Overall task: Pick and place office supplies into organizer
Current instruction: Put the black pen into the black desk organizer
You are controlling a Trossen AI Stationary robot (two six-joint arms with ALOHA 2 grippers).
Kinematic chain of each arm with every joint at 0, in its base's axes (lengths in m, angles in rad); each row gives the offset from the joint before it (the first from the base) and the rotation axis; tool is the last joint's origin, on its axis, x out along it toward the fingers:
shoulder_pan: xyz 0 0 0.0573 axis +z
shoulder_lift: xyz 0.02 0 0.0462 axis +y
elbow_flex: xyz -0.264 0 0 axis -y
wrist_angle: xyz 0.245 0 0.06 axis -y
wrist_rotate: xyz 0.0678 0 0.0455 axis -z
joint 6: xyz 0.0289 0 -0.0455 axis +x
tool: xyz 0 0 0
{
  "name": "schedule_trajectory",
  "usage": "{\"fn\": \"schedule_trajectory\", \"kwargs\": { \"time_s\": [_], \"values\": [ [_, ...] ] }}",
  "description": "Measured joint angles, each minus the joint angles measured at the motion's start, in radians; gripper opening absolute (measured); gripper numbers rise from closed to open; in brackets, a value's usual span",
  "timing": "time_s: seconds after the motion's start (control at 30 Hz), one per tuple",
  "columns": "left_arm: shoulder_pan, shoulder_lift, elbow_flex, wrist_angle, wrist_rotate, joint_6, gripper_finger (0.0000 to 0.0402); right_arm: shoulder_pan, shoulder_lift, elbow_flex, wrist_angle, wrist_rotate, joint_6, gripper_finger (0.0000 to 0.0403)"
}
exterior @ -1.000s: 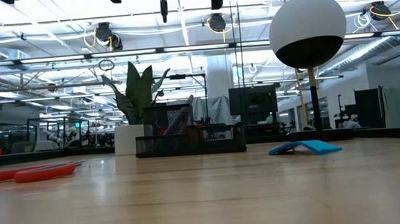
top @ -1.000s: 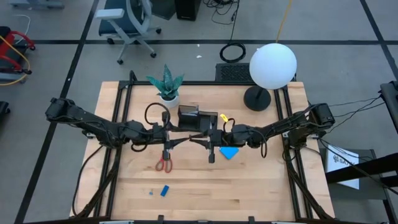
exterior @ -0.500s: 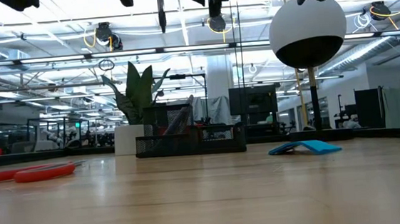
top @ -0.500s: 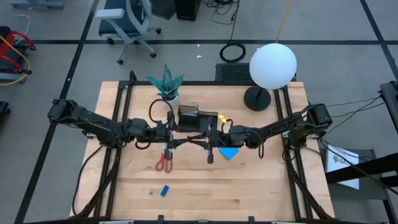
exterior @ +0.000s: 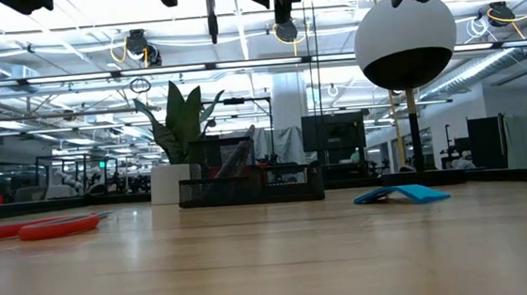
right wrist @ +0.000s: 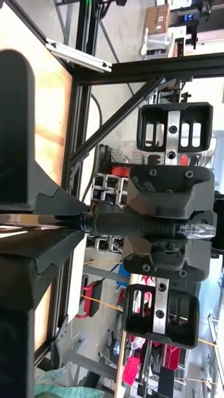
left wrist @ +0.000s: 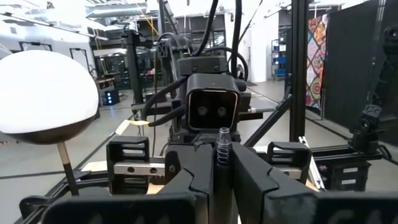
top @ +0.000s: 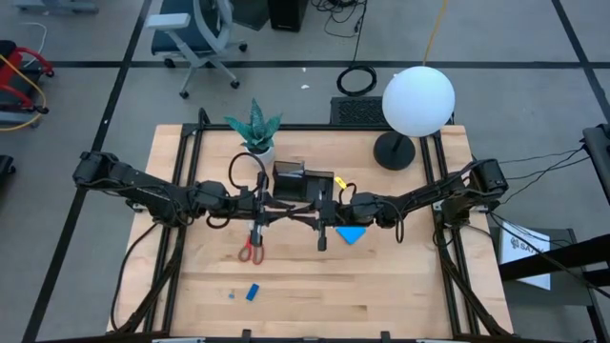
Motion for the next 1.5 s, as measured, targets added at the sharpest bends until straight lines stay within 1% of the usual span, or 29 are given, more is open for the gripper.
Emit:
{"fn": "schedule_trajectory", "kwargs": {
  "time_s": [0.1, 0.3, 0.43, 0.53, 0.6, 0.73, 0.9, 1.0, 1.1, 1.23, 1.37, 1.5],
  "values": [
    [0.0, 0.0, 0.0, 0.0, 0.0, -0.013, 0.0037, 0.0, 0.0, 0.0, 0.003, 0.0, 0.0, 0.0017],
    [-0.001, -0.015, 0.0, -0.006, 0.015, -0.026, 0.0037, 0.005, -0.012, 0.0, 0.007, 0.0, -0.024, 0.0066],
    [-0.008, -0.045, 0.0, -0.033, 0.025, -0.046, 0.0037, 0.023, -0.049, 0.0, -0.018, 0.001, -0.044, 0.0087],
    [-0.014, -0.064, 0.0, -0.068, 0.025, -0.073, 0.0037, 0.051, -0.083, 0.0, -0.056, 0.002, -0.104, 0.0092],
    [-0.015, -0.076, 0.0, -0.069, 0.025, -0.105, 0.0037, 0.073, -0.113, 0.0, -0.097, 0.002, -0.188, 0.0092],
    [-0.016, -0.082, 0.0, -0.071, 0.042, -0.186, 0.0037, 0.124, -0.132, 0.0, -0.165, 0.021, -0.456, 0.0092],
    [-0.022, -0.074, 0.0, -0.071, 0.049, -0.295, 0.0037, 0.198, -0.13, 0.0, -0.187, 0.107, -0.939, 0.0097],
    [-0.022, -0.073, 0.0, -0.074, 0.096, -0.384, 0.0037, 0.237, -0.12, -0.001, -0.202, 0.176, -1.19, 0.0097],
    [-0.022, -0.073, 0.0, -0.064, 0.12, -0.477, 0.0037, 0.261, -0.117, 0.0, -0.192, 0.249, -1.407, 0.0098],
    [-0.024, -0.073, 0.0, -0.061, 0.121, -0.565, 0.0037, 0.281, -0.093, 0.0, -0.155, 0.322, -1.681, 0.0098],
    [-0.024, -0.073, 0.0, -0.046, 0.09, -0.605, 0.0037, 0.291, -0.056, 0.0, -0.094, 0.348, -1.93, 0.0098],
    [-0.021, -0.061, 0.0, -0.008, 0.068, -0.624, 0.0037, 0.289, -0.002, 0.0, -0.008, 0.349, -2.164, 0.0098]
  ]
}}
